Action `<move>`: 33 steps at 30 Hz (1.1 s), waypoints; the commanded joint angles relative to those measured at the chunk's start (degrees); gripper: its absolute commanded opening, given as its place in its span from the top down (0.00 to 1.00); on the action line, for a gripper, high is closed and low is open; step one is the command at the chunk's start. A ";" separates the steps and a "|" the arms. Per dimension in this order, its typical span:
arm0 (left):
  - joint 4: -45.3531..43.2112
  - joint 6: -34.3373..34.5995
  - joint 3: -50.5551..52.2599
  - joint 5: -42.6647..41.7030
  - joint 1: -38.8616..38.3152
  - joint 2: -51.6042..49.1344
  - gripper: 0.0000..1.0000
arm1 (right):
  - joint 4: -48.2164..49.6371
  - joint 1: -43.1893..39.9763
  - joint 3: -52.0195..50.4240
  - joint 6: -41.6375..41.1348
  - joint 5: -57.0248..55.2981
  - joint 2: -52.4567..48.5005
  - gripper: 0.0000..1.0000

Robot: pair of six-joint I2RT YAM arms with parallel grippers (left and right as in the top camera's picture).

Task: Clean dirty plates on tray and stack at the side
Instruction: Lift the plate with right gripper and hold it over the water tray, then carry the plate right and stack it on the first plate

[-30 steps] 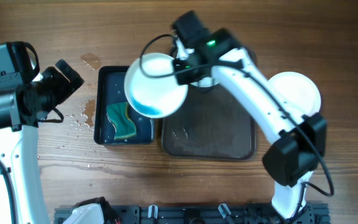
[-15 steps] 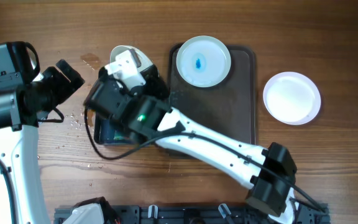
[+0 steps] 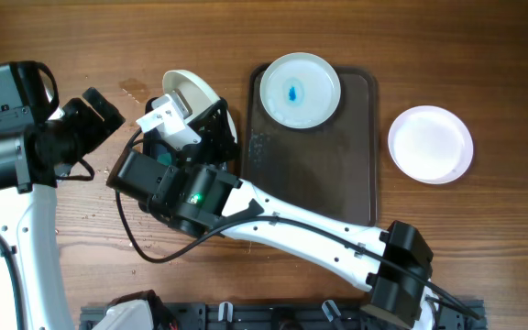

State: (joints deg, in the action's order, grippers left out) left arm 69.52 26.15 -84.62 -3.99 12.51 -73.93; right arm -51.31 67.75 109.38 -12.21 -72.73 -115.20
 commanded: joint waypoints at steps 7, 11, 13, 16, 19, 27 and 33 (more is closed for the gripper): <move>-0.02 -0.24 -0.85 -0.66 0.37 0.15 0.00 | 1.40 0.17 1.73 3.28 -2.75 0.66 0.96; -0.02 -0.24 -0.85 -0.66 0.37 0.13 0.00 | 1.40 0.17 1.73 3.30 -2.78 0.66 0.96; -0.02 -0.24 -0.85 -0.66 0.37 0.13 0.00 | 1.44 0.17 1.73 4.37 -2.75 0.68 0.96; -0.02 -0.24 -0.85 -0.66 0.37 0.15 0.00 | 1.62 0.17 1.73 4.79 -2.95 0.66 0.96; -0.02 -0.24 -0.85 -0.66 0.37 0.11 0.00 | 1.64 0.17 1.73 4.79 -2.95 0.66 0.96; -0.02 -0.24 -0.85 -0.66 0.37 0.11 0.00 | 1.90 0.04 1.73 4.37 -2.91 0.66 0.96; -0.02 -0.24 -0.85 -0.66 0.37 0.11 0.00 | -5.55 -13.25 1.73 -14.97 32.96 0.66 0.96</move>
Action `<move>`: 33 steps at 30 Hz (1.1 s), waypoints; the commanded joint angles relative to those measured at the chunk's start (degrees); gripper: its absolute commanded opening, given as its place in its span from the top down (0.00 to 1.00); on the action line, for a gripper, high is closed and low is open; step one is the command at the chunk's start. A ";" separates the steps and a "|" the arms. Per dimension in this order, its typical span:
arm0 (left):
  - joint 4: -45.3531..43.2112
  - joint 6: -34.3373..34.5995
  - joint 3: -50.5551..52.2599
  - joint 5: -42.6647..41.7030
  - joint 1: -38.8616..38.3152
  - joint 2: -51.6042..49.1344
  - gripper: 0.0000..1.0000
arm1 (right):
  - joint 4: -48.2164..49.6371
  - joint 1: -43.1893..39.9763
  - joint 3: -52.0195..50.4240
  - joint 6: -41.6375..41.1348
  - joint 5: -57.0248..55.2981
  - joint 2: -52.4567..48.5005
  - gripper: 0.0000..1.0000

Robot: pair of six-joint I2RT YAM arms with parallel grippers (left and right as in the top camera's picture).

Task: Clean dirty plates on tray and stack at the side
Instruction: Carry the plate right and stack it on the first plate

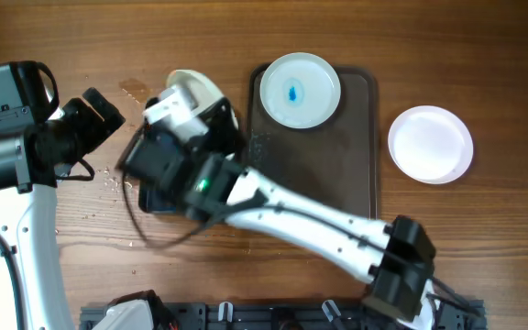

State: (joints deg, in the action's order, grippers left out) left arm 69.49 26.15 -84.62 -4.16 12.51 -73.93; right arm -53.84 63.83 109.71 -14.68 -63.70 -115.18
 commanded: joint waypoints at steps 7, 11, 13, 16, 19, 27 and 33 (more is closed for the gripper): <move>0.00 -0.24 -0.85 -0.48 0.37 0.11 0.00 | -6.47 -39.15 1.40 -7.78 84.76 7.02 0.96; 0.00 -0.24 -0.85 -0.48 0.37 0.11 0.00 | -15.43 -56.63 1.27 -7.37 82.62 17.14 0.96; 0.00 -0.24 -0.85 -0.48 0.37 0.11 0.00 | -20.65 -65.96 -0.96 -6.23 77.55 21.07 0.96; 0.00 -0.24 -0.85 -0.48 0.37 0.11 0.00 | -21.92 -77.64 -9.77 -6.34 75.10 24.35 0.96; 0.00 -0.24 -0.85 -0.48 0.37 0.11 0.00 | -15.12 -87.41 -26.71 -6.49 76.02 25.18 0.96; 0.00 -0.24 -0.85 -0.48 0.37 0.11 0.00 | 9.70 -95.19 -51.17 -7.50 77.88 24.98 0.78; 0.00 -0.24 -0.85 -0.48 0.37 0.11 0.00 | -0.85 -93.07 -41.16 -1.20 82.42 27.65 0.61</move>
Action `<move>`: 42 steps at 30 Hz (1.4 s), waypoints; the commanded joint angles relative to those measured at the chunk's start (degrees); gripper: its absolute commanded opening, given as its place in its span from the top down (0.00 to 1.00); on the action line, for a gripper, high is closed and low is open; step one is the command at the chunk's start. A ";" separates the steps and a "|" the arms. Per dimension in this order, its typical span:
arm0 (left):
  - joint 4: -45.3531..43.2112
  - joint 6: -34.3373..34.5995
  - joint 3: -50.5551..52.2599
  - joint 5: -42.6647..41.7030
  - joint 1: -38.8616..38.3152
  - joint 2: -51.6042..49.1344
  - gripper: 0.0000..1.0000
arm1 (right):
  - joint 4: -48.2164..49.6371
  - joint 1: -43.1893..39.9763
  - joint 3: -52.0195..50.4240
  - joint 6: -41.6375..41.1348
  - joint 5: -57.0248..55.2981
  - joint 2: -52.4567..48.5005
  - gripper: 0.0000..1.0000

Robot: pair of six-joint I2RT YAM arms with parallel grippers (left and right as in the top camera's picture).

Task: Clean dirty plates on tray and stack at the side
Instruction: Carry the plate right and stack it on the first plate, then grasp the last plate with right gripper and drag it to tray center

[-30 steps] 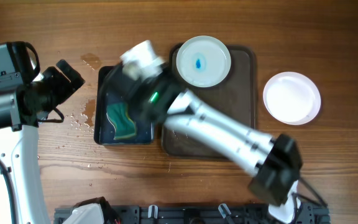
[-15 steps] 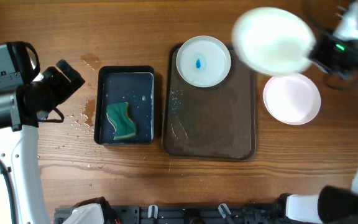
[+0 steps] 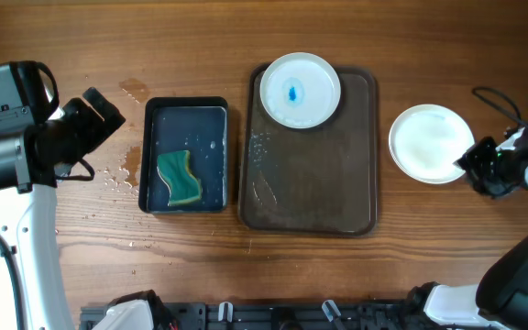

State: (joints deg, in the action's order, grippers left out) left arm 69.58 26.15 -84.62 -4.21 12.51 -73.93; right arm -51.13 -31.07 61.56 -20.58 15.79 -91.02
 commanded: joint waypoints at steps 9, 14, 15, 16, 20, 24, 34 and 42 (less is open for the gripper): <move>-0.09 -0.24 -0.85 -0.44 0.37 0.11 0.00 | -7.80 36.30 26.38 14.01 -1.18 1.18 0.51; -0.09 -0.24 -0.85 -0.44 0.37 0.11 0.00 | 9.07 42.10 26.40 12.48 -6.91 -15.34 0.45; -0.09 -0.24 -0.85 -0.44 0.37 0.11 0.00 | 11.28 42.05 26.40 12.37 -6.80 -18.12 0.45; -0.09 -0.24 -0.85 -0.44 0.37 0.11 0.00 | 13.73 41.75 26.40 11.98 -6.82 -21.66 0.45; -0.09 -0.24 -0.85 -0.44 0.37 0.11 0.00 | 19.43 40.41 26.40 10.95 -6.78 -31.82 0.45; -0.09 -0.24 -0.85 -0.44 0.37 0.11 0.00 | 21.14 40.41 26.38 8.76 -6.84 -33.27 0.94; -0.09 -0.24 -0.85 -0.44 0.37 0.11 0.00 | -1.81 38.56 26.03 7.04 -6.71 -10.95 0.95; 2.10 -0.22 -0.85 -4.76 0.35 0.11 0.00 | 4.46 41.16 -3.89 -7.06 1.33 -0.35 0.96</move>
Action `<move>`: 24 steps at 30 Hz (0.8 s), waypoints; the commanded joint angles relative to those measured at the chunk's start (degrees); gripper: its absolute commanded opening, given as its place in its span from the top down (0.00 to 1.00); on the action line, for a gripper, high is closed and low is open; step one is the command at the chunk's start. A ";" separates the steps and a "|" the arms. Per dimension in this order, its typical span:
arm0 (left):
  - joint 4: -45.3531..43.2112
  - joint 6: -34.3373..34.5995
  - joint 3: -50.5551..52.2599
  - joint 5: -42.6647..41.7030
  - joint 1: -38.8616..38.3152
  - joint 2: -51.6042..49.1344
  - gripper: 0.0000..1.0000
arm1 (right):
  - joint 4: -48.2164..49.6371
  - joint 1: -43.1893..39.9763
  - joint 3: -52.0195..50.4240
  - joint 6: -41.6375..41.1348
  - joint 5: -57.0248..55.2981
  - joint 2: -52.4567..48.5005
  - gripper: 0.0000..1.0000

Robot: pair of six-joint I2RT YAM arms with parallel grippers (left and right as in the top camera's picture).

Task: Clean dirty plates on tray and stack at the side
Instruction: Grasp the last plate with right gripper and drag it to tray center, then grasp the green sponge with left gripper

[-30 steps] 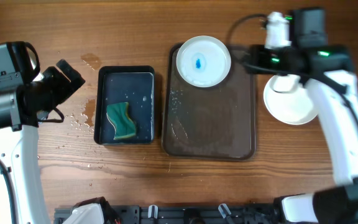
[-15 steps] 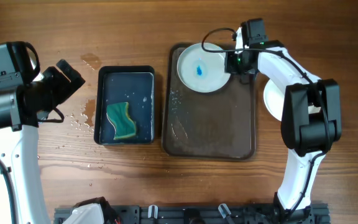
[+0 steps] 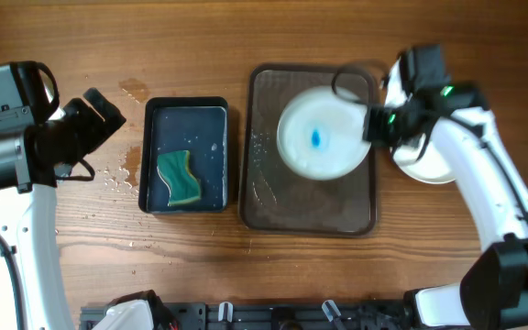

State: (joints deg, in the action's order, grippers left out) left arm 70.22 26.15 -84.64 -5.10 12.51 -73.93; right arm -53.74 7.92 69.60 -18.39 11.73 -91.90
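A white plate with a blue stain (image 3: 317,139) hangs over the middle of the brown tray (image 3: 305,215), looking larger than a plate resting on it. My right gripper (image 3: 372,125) is shut on its right rim. Right of the tray lie the clean white plates (image 3: 426,169), mostly hidden under the right arm. A black tub of water (image 3: 186,117) left of the tray holds a green sponge (image 3: 181,179). My left gripper (image 3: 101,112) hovers left of the tub; its jaws do not show clearly.
Water drops (image 3: 122,170) lie on the wooden table beside the tub, and the tray's left part is wet. A black rack (image 3: 273,316) runs along the near edge. The right arm spans the table's right side.
My right gripper was beside the clean plates at the far right. Now it is shut on the stained plate's rim, and the plate has left the tray's far end for above its middle.
At first the right arm reached across the tub with a white plate tilted at the tub's far edge, and it stayed there a moment later. Then it was at the far right by the clean plates, the tub uncovered. Now it holds the stained plate above the tray.
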 commanded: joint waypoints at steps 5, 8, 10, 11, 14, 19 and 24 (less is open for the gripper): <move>4.07 -1.99 -0.68 -5.75 -2.80 -1.84 0.00 | 17.44 4.42 -19.15 -11.32 -2.91 1.88 0.89; 5.01 -1.92 1.20 -1.05 -8.85 -4.59 0.09 | 14.45 4.00 -16.13 -5.70 -3.67 5.64 0.65; 4.09 0.83 4.31 1.77 -12.09 -6.60 0.13 | 11.78 4.00 -13.35 -2.71 -3.63 9.60 0.64; 2.75 1.36 6.38 1.97 -13.44 -7.78 0.19 | 10.08 4.00 -11.85 -1.27 -3.63 11.89 0.64; -2.80 1.55 12.94 2.01 -15.76 -11.82 0.33 | 7.32 4.02 -9.86 0.39 -3.63 18.93 0.64; -15.19 1.75 22.40 -0.74 -16.63 -20.57 0.60 | 5.35 4.02 -10.05 0.24 -2.73 21.79 0.64; -19.30 1.75 25.07 -0.35 -21.18 -30.25 0.80 | 4.70 4.02 -10.05 0.17 -2.73 20.85 0.64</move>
State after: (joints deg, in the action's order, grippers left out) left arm 51.31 27.73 -60.58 -4.78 -6.20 -99.96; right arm -48.80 12.19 59.09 -19.16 8.93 -70.37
